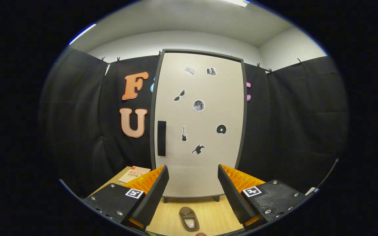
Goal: Open the shoe cabinet door, grab the shoes and put them into the shoe cabinet, then close the shoe cabinet door.
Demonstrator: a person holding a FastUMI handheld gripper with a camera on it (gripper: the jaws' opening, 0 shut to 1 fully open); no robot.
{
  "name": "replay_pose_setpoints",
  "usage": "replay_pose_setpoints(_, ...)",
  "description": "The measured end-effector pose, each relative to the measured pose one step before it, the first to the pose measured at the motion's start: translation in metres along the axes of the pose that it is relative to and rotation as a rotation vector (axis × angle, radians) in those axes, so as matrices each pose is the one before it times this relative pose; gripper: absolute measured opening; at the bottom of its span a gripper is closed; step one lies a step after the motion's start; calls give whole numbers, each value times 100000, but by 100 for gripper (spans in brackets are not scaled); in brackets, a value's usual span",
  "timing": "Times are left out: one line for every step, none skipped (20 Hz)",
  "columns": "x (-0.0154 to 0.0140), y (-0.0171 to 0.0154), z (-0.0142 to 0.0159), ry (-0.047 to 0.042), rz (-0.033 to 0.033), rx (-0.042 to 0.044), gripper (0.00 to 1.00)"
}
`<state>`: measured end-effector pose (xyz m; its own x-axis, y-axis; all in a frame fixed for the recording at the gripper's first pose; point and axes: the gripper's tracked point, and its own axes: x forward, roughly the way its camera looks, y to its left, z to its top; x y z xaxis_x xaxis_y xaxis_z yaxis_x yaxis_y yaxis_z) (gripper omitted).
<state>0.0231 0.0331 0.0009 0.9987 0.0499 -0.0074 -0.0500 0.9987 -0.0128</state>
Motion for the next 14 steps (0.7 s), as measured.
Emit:
replay_pose_setpoints(348, 351, 224, -757, 390, 827, 94)
replay_pose_setpoints(368, 440, 111, -470, 653, 665, 94)
replay_pose_setpoints(459, 471, 63, -77, 491, 528, 94)
replay_pose_setpoints(567, 393, 71, -88, 191, 314, 94)
replay_pose_setpoints(588, 459, 57, 245, 414, 331, 94)
replay_pose_setpoints(590, 618, 51, -209, 678, 478, 94)
replay_pose_setpoints(731, 488, 49, -33, 115, 330, 94)
replay_pose_setpoints(859, 500, 33, -68, 526, 262, 94)
replay_pose_setpoints(865, 440, 98, -203, 250, 150, 94)
replay_pose_setpoints(907, 363, -3, -73, 127, 381, 94)
replay_pose_setpoints(909, 520, 4, 247, 563, 755, 94)
replay_pose_setpoints(1044, 534, 12, 279, 623, 613, 94)
replay_pose_setpoints(928, 395, 107, -271, 474, 686, 94)
replay_pose_setpoints(1114, 494, 192, -550, 736, 182, 94)
